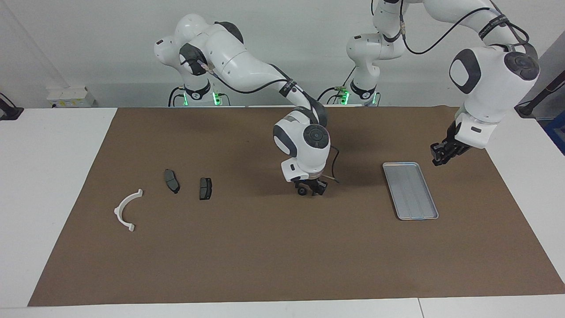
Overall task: Place bearing gear from tray to pile
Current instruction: 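Grasp the second black bearing in the tray with the left gripper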
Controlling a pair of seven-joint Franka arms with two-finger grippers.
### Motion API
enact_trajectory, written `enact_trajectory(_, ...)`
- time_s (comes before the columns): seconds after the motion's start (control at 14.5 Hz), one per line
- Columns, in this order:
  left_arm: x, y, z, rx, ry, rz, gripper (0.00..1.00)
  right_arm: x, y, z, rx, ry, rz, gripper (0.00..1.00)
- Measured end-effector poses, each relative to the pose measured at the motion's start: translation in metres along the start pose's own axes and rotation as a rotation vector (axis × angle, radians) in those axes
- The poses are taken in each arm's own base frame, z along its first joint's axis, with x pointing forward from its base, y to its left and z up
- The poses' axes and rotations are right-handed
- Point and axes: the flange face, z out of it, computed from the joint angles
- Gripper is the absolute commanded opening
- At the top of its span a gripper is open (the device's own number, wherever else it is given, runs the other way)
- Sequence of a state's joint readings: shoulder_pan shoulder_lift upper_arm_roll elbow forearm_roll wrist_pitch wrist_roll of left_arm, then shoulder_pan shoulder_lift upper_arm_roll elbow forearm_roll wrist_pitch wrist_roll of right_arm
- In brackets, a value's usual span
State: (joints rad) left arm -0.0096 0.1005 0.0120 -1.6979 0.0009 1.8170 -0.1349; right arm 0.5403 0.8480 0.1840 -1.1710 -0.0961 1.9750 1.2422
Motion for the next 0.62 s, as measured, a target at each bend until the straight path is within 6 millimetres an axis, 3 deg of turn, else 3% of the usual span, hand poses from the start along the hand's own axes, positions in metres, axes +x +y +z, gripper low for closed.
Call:
enact_trajectory(0.21, -0.0005, 0.0023, 0.0000, -0.006, -0.002, -0.001, 0.00, 0.0039, 0.0014, -0.0017, 0.017, 0.004, 0.006, 0.52)
enact_trajectory(0.28, -0.0005, 0.0026, 0.0000, -0.006, -0.002, -0.002, 0.00, 0.0052, 0.0019, -0.0017, 0.021, 0.005, 0.007, 0.46)
enact_trajectory(0.34, -0.0006, 0.0028, 0.0000, -0.006, -0.002, -0.003, 0.00, 0.0051, 0.0022, -0.0016, 0.023, 0.005, 0.008, 0.35)
enact_trajectory(0.62, -0.0015, 0.0093, -0.0001, -0.010, -0.002, -0.003, 0.00, 0.0081, 0.0037, -0.0049, 0.039, 0.011, 0.012, 0.18)
